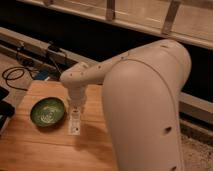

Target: Place the bottle in the ceramic bowl

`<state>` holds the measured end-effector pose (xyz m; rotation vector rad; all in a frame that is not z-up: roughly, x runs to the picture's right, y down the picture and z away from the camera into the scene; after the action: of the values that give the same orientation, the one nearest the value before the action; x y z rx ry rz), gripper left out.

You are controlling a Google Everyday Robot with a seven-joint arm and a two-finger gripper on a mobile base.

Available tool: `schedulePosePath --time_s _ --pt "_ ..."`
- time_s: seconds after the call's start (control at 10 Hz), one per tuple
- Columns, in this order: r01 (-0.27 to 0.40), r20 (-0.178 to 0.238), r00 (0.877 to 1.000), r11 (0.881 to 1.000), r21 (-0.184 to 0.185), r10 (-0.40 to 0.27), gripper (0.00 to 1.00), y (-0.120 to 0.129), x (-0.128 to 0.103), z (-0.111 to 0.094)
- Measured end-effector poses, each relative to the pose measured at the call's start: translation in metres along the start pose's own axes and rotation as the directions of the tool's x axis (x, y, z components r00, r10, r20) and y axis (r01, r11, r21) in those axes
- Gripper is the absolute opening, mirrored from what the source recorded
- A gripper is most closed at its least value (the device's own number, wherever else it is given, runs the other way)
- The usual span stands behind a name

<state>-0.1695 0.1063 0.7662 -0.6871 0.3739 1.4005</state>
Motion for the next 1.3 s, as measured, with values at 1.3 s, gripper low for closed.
schedulePosePath --time_s 1.3 --pt "0.212 0.11 0.972 0.976 -0.047 -0.206 0.0 0.074 -0.087 -0.028"
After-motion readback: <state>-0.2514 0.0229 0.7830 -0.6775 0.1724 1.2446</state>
